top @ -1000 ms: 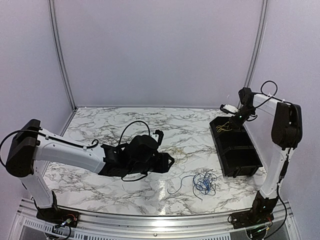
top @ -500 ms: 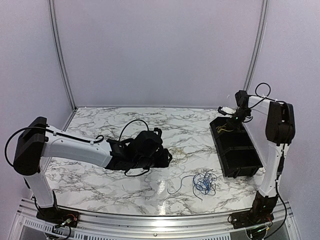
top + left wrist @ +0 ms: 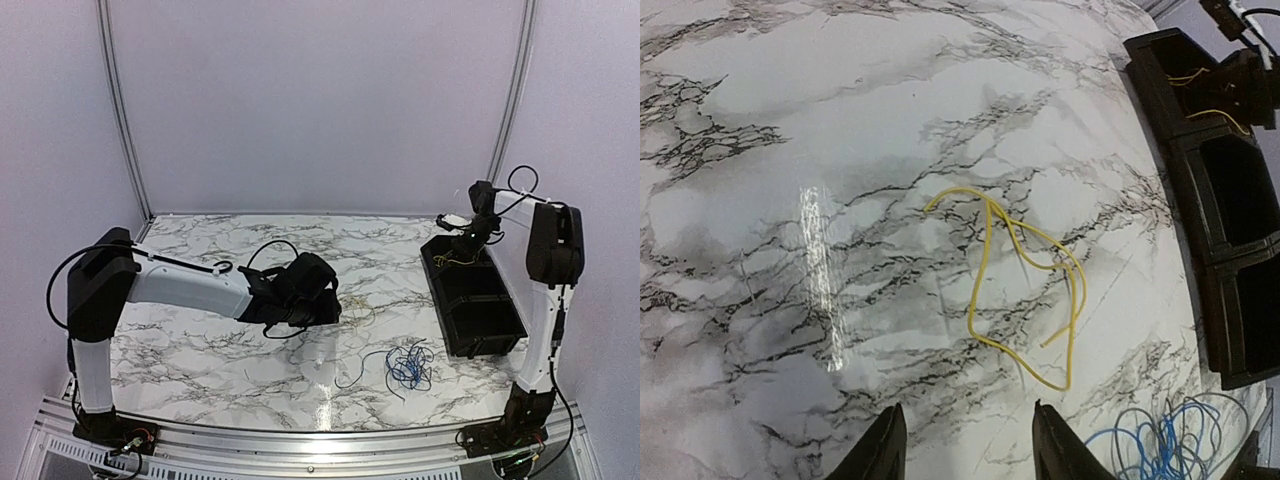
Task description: Untangle the cables
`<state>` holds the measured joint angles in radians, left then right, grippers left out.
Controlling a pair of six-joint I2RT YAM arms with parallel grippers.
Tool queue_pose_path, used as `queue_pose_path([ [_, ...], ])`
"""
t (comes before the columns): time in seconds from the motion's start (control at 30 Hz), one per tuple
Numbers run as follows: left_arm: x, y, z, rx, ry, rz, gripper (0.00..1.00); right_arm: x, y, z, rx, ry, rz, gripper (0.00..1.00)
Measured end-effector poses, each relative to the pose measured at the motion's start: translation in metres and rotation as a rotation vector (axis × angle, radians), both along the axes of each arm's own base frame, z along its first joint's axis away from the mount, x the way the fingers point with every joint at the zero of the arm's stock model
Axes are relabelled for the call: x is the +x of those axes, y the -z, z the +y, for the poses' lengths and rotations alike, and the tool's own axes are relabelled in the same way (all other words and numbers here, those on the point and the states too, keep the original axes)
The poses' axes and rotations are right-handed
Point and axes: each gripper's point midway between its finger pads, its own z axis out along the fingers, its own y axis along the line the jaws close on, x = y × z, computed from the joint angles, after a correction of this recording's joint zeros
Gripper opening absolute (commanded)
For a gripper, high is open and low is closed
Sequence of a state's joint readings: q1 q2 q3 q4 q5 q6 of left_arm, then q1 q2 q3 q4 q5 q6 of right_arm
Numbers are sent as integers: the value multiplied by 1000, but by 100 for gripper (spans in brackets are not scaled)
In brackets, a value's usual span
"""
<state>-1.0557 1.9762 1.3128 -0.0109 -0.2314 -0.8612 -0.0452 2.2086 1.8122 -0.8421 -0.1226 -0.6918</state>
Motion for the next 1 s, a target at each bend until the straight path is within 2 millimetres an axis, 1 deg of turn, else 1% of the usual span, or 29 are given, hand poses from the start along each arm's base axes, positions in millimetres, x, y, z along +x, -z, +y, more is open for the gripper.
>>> queue_pose_path([
  [0.07, 10, 10, 0, 11, -11, 26, 46, -2, -12, 1, 3, 3, -10, 33],
  [0.13, 19, 21, -2, 17, -13, 50, 46, -4, -36, 1, 7, 5, -44, 37],
  [0.2, 26, 29, -3, 24, -15, 65, 46, -7, -67, 3, 12, 3, -100, 40],
  [0.23, 30, 34, -4, 29, -14, 74, 46, -9, -93, 5, 20, -1, -149, 42],
  [0.3, 34, 42, -7, 34, -5, 89, 46, -14, -131, 8, 32, -10, -226, 43],
  [0.4, 43, 52, -19, 23, 19, 112, 43, -29, -183, 16, 57, -31, -336, 45],
  [0.43, 47, 53, -25, 16, 31, 110, 40, -38, -199, 20, 67, -43, -369, 45],
  [0.5, 51, 52, -36, -2, 54, 110, 32, -52, -216, 27, 87, -61, -403, 45],
  [0.57, 54, 52, -41, -10, 67, 110, 16, -65, -221, 37, 114, -86, -408, 44],
  [0.6, 55, 53, -44, -11, 79, 108, 9, -72, -220, 42, 132, -101, -404, 43],
  [0.63, 55, 53, -46, -11, 89, 106, 4, -79, -217, 49, 150, -120, -391, 42],
  [0.7, 55, 52, -47, -4, 112, 99, 0, -93, -207, 63, 186, -164, -355, 41],
  [0.77, 54, 50, -48, 3, 140, 84, 0, -113, -196, 84, 244, -236, -304, 41],
  [0.8, 52, 46, -49, 6, 168, 74, 0, -120, -194, 92, 266, -268, -292, 42],
  [0.83, 50, 41, -50, 6, 197, 59, 0, -131, -192, 103, 298, -311, -276, 43],
  [0.9, 41, 20, -52, -13, 275, 17, 0, -151, -194, 120, 348, -386, -264, 48],
  [0.97, 31, -12, -50, -43, 350, -41, 0, -166, -203, 136, 382, -453, -275, 52],
  [1.0, 26, -34, -50, -68, 385, -78, 0, -174, -210, 145, 395, -496, -287, 53],
])
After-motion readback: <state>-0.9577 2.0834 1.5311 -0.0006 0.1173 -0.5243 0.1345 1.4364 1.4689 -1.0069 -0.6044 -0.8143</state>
